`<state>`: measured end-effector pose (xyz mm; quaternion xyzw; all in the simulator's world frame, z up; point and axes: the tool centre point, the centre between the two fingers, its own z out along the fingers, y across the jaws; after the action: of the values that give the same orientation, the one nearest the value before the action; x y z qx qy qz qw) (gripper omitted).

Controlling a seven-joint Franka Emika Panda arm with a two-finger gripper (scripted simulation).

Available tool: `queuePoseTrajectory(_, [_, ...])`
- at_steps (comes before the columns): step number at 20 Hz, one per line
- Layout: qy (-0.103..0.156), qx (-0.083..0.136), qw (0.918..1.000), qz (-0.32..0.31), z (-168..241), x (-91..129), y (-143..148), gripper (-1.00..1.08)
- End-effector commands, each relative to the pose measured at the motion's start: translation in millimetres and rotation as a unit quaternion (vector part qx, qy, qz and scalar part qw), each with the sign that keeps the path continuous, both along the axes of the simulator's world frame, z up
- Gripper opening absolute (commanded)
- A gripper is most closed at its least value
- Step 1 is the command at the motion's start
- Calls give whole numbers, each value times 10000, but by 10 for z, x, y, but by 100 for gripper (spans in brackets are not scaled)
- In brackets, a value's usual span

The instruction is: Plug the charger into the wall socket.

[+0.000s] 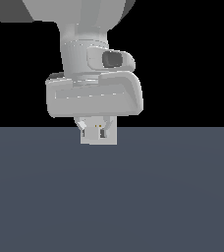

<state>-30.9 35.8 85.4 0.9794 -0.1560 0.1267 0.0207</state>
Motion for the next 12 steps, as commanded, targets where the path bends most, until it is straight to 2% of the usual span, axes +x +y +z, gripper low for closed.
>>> queuePoseTrajectory(1, [3,0,9997,245,49,17,44,-100])
queuePoseTrajectory(12, [20,9,9973,741,146,39,141,-100])
